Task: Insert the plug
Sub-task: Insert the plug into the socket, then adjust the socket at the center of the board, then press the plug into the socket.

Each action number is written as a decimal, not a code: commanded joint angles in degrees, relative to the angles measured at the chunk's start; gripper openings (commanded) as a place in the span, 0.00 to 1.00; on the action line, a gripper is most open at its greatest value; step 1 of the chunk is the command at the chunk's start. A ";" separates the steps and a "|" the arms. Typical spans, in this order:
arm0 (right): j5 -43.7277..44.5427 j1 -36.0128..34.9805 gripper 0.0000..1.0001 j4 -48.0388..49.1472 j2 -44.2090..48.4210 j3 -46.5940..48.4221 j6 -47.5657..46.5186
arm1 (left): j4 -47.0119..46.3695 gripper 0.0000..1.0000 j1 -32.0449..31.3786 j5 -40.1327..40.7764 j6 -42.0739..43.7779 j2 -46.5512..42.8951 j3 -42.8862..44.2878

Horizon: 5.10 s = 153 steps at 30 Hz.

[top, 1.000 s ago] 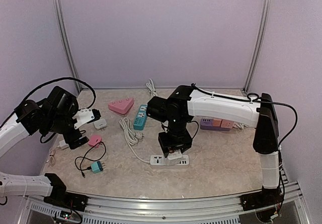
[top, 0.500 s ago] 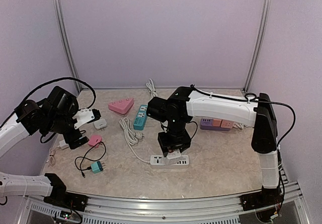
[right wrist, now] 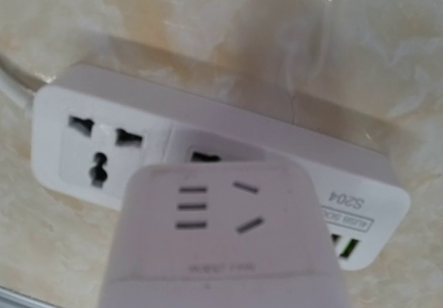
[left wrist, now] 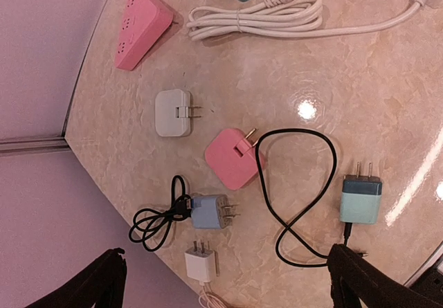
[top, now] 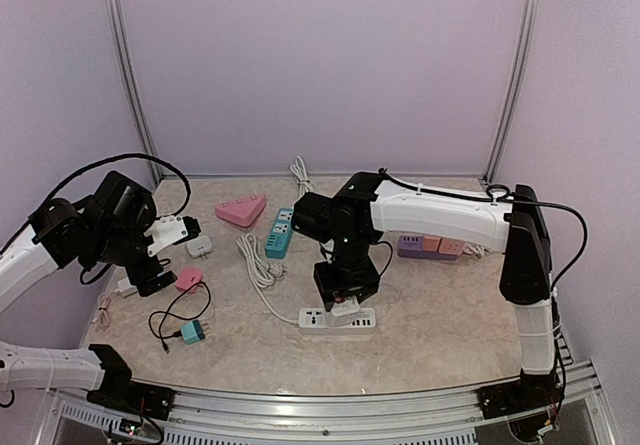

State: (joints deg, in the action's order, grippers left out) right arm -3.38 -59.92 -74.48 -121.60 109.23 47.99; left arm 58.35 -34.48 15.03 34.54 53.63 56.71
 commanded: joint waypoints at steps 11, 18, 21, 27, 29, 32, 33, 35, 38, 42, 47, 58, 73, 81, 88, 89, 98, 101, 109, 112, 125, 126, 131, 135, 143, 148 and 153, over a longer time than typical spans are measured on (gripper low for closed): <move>2.85 -0.15 0.00 -3.54 -8.88 -4.07 1.67 | -1.08 0.99 -0.06 -1.26 -0.03 0.32 0.70; 3.54 0.21 0.00 -2.08 -5.37 -3.48 2.95 | -14.34 0.99 -5.12 -3.27 12.91 5.80 -6.42; 5.40 0.24 0.00 -3.21 -4.10 -3.66 3.80 | -24.63 0.92 -4.78 -7.07 20.93 11.90 -10.30; 4.68 0.08 0.00 0.39 -2.12 -5.52 4.61 | -28.00 0.69 2.99 -17.32 25.42 29.07 0.68; 4.93 0.08 0.00 0.55 -1.91 -5.83 4.65 | -26.36 0.65 6.59 -21.42 21.85 33.34 7.47; 5.52 0.15 0.00 0.67 -1.35 -6.98 4.66 | -22.57 0.67 10.53 -29.05 18.96 39.05 15.52; 5.78 0.16 0.00 0.81 -1.05 -7.44 4.62 | -22.95 0.70 10.77 -29.71 18.11 40.88 16.74; 6.24 0.23 0.00 1.18 -0.71 -8.21 4.58 | -24.83 0.74 10.63 -29.09 15.89 43.53 18.68; 6.21 0.31 0.00 1.55 -0.57 -8.74 4.49 | -25.56 0.75 9.74 -24.60 11.49 49.36 23.35; 5.56 0.39 0.00 1.74 -0.96 -8.70 4.11 | -27.82 0.71 9.38 -16.91 7.21 57.84 28.16; 5.44 0.34 0.00 1.08 -0.85 -8.27 4.07 | -29.99 0.68 8.99 -11.73 10.46 61.19 25.08; 5.92 0.33 0.00 -1.73 -0.68 -6.49 4.39 | -26.86 0.59 3.39 -12.97 18.44 55.47 8.49; 3.55 2.92 0.00 1.81 1.19 -8.97 2.71 | -22.75 0.91 -0.85 -21.94 8.64 34.97 10.09; 1.45 3.22 0.00 -1.83 -7.49 -6.29 0.23 | -23.81 0.92 0.11 -20.71 6.42 32.41 8.77; 2.91 3.22 0.00 -6.42 -15.51 -0.86 -0.39 | -22.78 0.93 4.59 -21.65 7.02 29.00 8.41; 2.78 3.12 0.00 -6.71 -16.21 -0.38 -0.62 | -22.58 0.93 5.08 -21.74 7.03 28.48 8.42; 2.78 2.75 0.03 -3.27 -14.15 -4.77 0.95 | -20.69 0.93 7.80 -21.85 7.21 25.44 8.24; 2.40 2.53 0.23 -2.21 -14.00 -4.15 0.68 | -20.55 0.94 8.26 -21.62 7.42 24.13 8.43; 4.76 2.51 0.69 0.09 -10.10 1.09 0.65 | -18.99 0.94 8.65 -22.34 7.13 22.40 8.95; 5.42 2.44 0.88 0.42 -8.33 2.62 0.33 | -18.80 0.94 8.72 -21.54 7.03 22.49 8.94; 15.08 0.69 0.94 -2.92 3.31 7.40 -1.05 | -17.29 0.95 10.02 -20.28 6.75 21.84 10.28; 16.61 0.35 0.93 -2.91 4.71 7.25 -1.05 | -17.00 0.95 10.39 -20.37 6.45 21.66 10.41; 18.95 -1.85 0.67 4.22 11.14 -1.16 -2.76 | -15.34 0.96 12.76 -19.57 5.43 20.24 10.53; 15.66 -2.37 0.31 10.13 13.35 -9.41 -2.18 | -13.81 0.96 15.60 -19.42 4.24 18.71 9.58; 15.26 -2.36 0.00 11.45 11.28 -11.17 -3.47 | -12.22 0.97 20.65 -18.48 2.50 16.76 4.99; 16.10 -2.24 0.00 9.56 10.27 -12.22 -2.45 | -11.27 0.97 21.59 -16.89 2.98 15.52 1.40; 12.79 -1.58 0.00 14.06 10.64 -19.82 -0.93 | -11.52 0.96 22.52 -15.30 3.29 14.93 -2.33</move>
State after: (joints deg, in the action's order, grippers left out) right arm 11.57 -62.04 -62.70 -110.30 94.94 45.54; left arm 45.95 -12.84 -2.24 37.85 69.73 57.01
